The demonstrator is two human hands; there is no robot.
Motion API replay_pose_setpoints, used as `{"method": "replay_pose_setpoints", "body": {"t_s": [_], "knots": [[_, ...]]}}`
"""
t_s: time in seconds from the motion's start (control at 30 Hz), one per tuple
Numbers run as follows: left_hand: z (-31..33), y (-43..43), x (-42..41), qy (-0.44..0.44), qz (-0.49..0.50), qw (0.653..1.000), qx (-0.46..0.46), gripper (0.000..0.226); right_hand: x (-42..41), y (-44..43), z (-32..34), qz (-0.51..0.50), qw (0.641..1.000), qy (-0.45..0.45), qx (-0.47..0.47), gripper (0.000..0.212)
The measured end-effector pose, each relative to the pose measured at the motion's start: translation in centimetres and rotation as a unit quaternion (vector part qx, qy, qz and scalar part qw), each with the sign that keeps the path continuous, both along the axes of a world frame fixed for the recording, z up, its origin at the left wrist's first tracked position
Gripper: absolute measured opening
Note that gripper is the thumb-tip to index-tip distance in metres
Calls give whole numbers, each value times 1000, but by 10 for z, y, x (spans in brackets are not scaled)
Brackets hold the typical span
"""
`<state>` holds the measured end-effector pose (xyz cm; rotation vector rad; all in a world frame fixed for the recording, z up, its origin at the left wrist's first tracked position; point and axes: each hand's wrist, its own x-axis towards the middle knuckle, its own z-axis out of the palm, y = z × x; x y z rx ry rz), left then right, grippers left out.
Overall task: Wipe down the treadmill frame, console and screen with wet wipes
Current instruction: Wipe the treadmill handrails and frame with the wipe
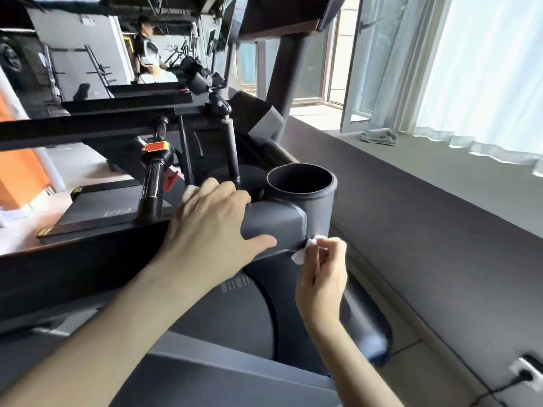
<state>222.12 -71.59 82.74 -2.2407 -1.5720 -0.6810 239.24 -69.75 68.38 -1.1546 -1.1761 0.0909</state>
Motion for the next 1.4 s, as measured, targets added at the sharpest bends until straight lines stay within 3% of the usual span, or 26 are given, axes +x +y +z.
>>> {"method": "replay_pose_setpoints", "body": {"t_s": [0.07,0.23,0.37,0.47,0.6,0.67,0.77,0.87,1.03,1.17,1.3,1.4], "knots": [[-2,3,7,7,19,1000,8,71,7,2,-4,23,1000,3,-6,11],[-8,7,22,10,63,998,28,69,27,33,64,34,995,78,49,10],[-9,7,27,-12,90,995,32,65,37,41,41,74,986,150,-9,13],[-6,5,29,-29,101,994,19,63,45,41,22,73,993,91,-34,23],[-2,2,36,-44,112,993,1,66,54,53,66,94,995,13,10,29],[-2,1,37,-50,115,992,-7,68,59,71,77,141,989,33,-24,32],[-1,1,36,-50,118,992,-5,68,68,92,60,224,960,79,-147,37],[-3,1,36,-54,116,992,6,68,73,88,31,244,937,93,-233,28],[-2,1,36,-48,122,991,3,74,76,79,66,205,968,6,-142,41],[1,-5,42,-56,129,990,6,66,71,66,102,216,974,29,-55,41],[-1,-5,41,-61,132,989,6,66,68,42,42,194,976,-1,-102,21],[-1,-3,41,-67,134,989,-3,67,72,16,25,209,973,-30,-91,23]]}}
